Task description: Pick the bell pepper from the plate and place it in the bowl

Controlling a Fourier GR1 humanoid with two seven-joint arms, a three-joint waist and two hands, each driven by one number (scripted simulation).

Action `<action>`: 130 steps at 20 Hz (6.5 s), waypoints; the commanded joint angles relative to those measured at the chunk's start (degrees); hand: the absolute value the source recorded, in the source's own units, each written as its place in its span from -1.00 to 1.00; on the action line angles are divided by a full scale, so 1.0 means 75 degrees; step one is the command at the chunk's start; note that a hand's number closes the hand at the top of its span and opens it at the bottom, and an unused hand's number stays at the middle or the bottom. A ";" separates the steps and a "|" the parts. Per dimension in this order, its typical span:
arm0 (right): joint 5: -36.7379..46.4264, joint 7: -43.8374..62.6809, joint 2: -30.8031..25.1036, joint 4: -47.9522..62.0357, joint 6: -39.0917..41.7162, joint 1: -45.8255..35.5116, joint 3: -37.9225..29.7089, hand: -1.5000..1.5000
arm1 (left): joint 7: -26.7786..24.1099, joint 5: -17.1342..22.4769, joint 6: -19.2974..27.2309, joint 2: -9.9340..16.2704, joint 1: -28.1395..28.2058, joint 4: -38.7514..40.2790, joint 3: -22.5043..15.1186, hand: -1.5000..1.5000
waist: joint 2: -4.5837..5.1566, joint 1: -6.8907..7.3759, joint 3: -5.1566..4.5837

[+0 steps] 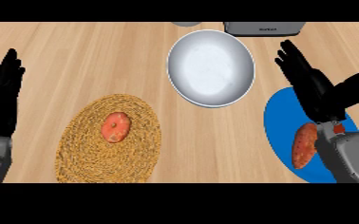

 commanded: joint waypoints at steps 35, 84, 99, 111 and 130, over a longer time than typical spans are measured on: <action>0.1831 0.1180 -0.2873 -0.2627 -0.0024 0.4254 -0.2677 -1.00 | -0.1057 0.0646 -0.1498 -0.2397 -0.0303 0.0276 -0.0957 0.00 | 0.0011 0.0105 -0.0030; 0.4902 -0.1059 0.0591 0.0873 0.2156 0.3047 -0.3608 -1.00 | -0.0742 -0.0691 -0.2510 -0.3595 -0.0250 0.0258 -0.0037 0.00 | 0.0006 0.0092 -0.0022; 0.6538 -0.2750 0.0789 0.2053 0.1805 0.2636 -0.2564 1.00 | -0.1023 -0.0920 -0.2646 -0.3799 0.0230 0.0020 -0.0037 0.00 | -0.0002 0.0116 -0.0021; 0.6352 -0.3227 0.1484 0.0704 0.3525 0.2323 -0.0868 1.00 | -0.0896 -0.1090 -0.2607 -0.4013 0.0042 -0.0018 -0.0159 0.00 | -0.0030 0.0363 -0.0036; 0.6360 0.0301 0.3516 -0.6948 0.4712 0.2568 0.2812 1.00 | -0.0819 -0.1122 -0.2477 -0.4051 -0.0186 0.0274 0.0058 0.00 | -0.0014 0.0053 -0.0035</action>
